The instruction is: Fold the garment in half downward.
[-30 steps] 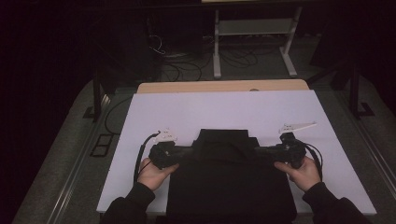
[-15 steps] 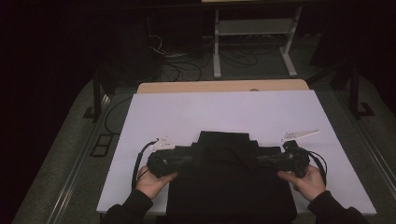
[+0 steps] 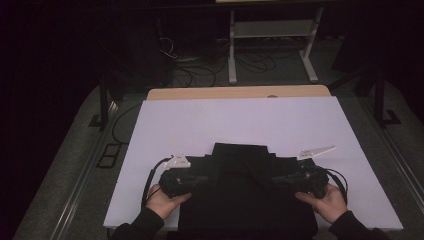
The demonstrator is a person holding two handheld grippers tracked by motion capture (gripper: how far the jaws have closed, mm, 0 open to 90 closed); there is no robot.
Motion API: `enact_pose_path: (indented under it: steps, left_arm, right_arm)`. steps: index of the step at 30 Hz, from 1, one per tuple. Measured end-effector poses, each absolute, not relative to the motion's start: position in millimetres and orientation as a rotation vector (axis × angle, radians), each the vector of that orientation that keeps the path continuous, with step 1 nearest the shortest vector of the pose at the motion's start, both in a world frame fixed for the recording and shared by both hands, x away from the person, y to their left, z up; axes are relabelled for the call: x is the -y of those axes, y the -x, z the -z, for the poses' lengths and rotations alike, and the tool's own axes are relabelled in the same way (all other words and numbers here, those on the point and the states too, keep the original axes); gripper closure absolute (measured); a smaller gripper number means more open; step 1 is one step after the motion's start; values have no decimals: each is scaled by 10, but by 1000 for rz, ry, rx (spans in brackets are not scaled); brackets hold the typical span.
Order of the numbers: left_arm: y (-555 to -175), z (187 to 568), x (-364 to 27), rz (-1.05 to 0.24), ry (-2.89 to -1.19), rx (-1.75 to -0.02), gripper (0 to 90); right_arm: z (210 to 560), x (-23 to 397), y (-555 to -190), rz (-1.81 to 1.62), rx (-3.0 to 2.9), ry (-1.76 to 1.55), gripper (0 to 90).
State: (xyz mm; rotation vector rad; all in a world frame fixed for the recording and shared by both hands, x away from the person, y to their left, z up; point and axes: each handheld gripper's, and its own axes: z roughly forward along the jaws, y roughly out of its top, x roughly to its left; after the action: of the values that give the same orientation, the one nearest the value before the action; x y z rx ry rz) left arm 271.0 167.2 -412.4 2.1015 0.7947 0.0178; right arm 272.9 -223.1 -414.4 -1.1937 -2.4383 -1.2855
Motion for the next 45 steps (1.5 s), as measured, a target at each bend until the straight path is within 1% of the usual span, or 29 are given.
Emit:
enact_pose_path:
  steps: [17, 40, 42, 45]
  left_arm:
    - [-2476, 4138, -1642, 15, -2144, -745, 868]
    - [-2317, 4149, -1625, 35, -2212, -693, 865]
    - [-2320, 4153, -1630, 29, -2212, -702, 859]
    - [-2328, 4156, -1644, 33, -2189, -724, 854]
  right_arm:
    - [4169, 2243, -2528, 1226, 2451, 1151, 868]
    - [4185, 2217, -2375, 1177, 2459, 1096, 865]
    - [4189, 2213, -2374, 1175, 2464, 1091, 860]
    - [4183, 2197, -2364, 1191, 2465, 1056, 829]
